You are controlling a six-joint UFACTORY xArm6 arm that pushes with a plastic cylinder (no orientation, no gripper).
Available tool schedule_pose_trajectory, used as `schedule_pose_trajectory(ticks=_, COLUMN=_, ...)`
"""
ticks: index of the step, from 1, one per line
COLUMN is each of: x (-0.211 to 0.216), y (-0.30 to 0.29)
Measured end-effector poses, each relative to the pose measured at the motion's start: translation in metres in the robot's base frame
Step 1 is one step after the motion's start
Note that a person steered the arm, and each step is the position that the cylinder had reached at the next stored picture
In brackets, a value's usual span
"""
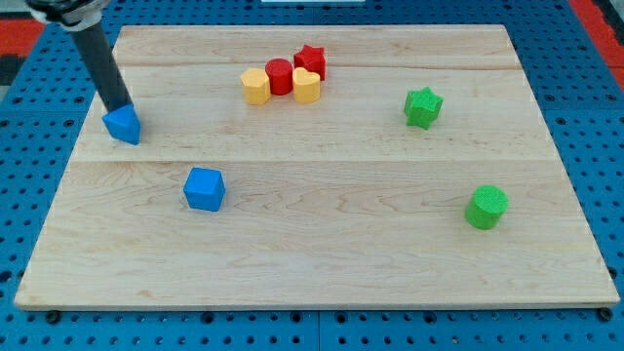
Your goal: Push the blue triangle along with the blue cube towards the bottom center of the board
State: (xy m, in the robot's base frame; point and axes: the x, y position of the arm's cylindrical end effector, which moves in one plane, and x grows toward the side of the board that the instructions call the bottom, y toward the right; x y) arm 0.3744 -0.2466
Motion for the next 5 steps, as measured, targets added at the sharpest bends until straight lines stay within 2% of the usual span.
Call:
schedule_pose_trajectory(ticks=3, x=0.088, y=0.015)
schedule_pose_trajectory(ticks=5, x=0.090, y=0.112)
